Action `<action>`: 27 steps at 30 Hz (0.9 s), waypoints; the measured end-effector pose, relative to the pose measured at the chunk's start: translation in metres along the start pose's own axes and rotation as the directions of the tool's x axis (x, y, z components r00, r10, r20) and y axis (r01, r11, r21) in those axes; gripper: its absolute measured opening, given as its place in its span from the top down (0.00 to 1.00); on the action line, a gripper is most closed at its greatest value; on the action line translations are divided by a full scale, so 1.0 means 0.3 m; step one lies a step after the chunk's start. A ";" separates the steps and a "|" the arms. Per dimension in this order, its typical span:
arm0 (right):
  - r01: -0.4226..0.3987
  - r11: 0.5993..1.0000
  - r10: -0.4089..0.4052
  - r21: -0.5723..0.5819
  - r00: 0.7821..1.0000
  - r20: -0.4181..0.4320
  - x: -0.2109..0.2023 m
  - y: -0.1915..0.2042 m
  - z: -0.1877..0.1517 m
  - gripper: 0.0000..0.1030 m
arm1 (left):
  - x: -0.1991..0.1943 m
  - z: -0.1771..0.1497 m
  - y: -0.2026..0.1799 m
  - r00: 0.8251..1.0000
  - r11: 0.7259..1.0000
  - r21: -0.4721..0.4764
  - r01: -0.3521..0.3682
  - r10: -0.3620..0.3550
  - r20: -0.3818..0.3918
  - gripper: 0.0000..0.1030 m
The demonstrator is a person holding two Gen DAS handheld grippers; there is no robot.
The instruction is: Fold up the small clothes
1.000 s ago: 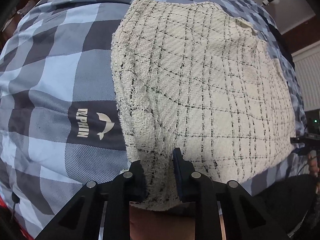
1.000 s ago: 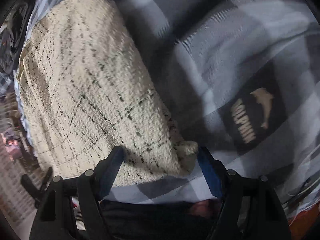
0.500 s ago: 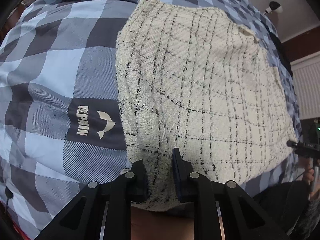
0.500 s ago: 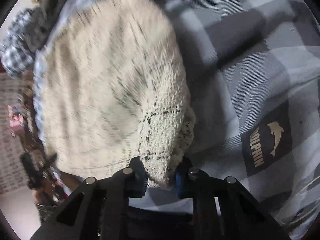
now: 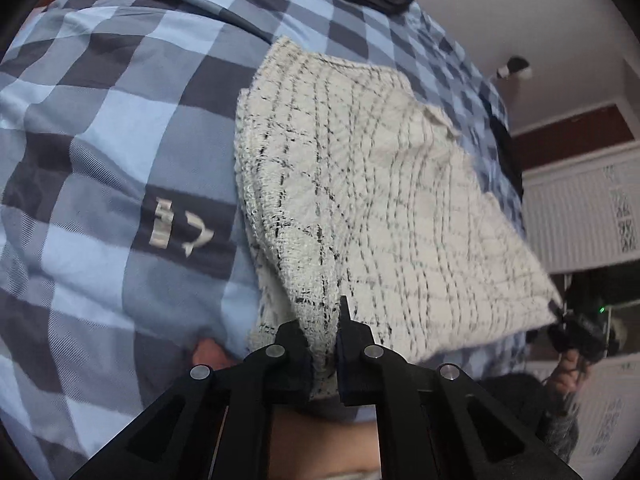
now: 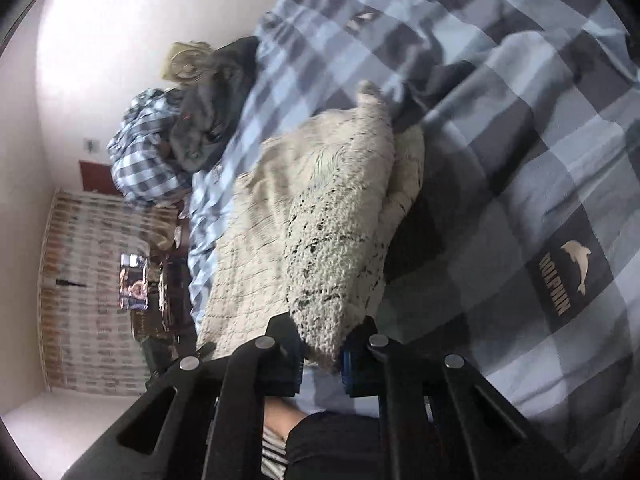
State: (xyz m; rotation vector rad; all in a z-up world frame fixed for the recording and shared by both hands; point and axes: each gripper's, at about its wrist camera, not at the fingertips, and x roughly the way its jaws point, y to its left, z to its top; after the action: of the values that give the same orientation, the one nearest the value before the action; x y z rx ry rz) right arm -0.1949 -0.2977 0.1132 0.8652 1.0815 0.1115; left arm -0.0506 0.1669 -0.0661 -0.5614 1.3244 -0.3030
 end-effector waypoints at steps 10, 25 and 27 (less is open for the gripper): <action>-0.209 0.978 0.209 -0.007 0.975 0.075 -0.134 0.006 -0.056 0.90 | -0.240 -0.137 -0.067 0.993 0.989 0.089 0.118 -0.120 0.014 0.94; -0.194 0.955 0.158 0.223 0.973 0.167 0.125 -0.046 0.321 0.91 | -0.026 0.226 0.067 0.933 0.915 -0.220 0.339 -0.297 0.203 0.94; -0.173 0.951 0.128 0.258 0.975 0.182 0.182 -0.067 0.410 0.91 | 0.010 0.299 0.087 0.933 0.915 -0.229 0.332 -0.284 0.220 0.94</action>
State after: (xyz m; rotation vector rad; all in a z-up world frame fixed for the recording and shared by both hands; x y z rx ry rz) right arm -0.0751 -0.3543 0.0831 1.1859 0.8870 0.0184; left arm 0.0340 0.2063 -0.0704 -1.0066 1.1013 -0.3285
